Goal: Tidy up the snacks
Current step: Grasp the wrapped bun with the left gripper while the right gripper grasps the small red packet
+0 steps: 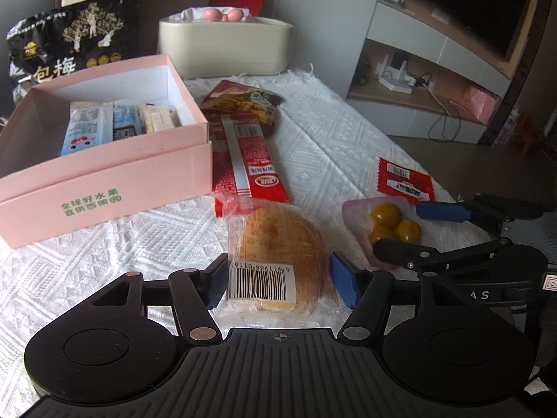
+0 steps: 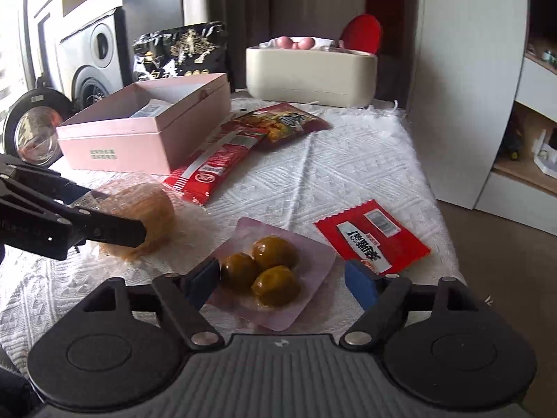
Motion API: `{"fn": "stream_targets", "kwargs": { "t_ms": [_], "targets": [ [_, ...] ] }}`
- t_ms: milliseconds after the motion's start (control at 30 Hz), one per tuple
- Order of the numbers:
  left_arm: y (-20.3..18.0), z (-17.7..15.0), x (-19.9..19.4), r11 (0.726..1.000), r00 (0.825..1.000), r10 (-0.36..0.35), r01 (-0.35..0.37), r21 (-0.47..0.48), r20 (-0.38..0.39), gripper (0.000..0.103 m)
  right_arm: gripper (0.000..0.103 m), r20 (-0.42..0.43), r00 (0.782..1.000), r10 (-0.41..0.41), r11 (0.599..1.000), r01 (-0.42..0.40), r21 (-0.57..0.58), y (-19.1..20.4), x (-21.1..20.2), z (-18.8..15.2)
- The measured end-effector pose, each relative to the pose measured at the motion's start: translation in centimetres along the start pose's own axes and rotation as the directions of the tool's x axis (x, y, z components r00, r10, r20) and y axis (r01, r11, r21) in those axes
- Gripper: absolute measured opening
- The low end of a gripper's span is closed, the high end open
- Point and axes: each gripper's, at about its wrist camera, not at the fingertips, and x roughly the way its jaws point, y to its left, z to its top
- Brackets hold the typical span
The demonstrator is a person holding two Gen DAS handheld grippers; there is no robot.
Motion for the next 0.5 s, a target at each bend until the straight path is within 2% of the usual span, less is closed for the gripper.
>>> {"fn": "stream_targets", "kwargs": {
  "t_ms": [133,233,333,500],
  "targets": [
    [0.5,-0.5,-0.3,1.000,1.000,0.005,-0.005,-0.015,-0.001,0.066,0.085,0.016,1.000,-0.009,1.000,0.009,0.013,0.0,0.2,-0.2],
    [1.1,-0.7,-1.5,0.998,0.998,0.062,-0.061,-0.031,0.029,0.063,0.085,0.019,1.000,-0.012,1.000,0.012,0.015,0.0,0.1,-0.3],
    [2.1,-1.3,-2.5,0.993,0.994,0.107,-0.106,-0.046,0.014,0.063,0.085,0.019,1.000,-0.021,1.000,0.021,0.021,0.1,0.0,-0.3],
    [3.2,-2.5,-3.0,0.992,0.997,0.073,-0.074,-0.099,-0.009,0.062,0.085,0.041,0.999,-0.035,0.999,0.034,0.011,0.8,-0.6,-0.2]
  ]
}}
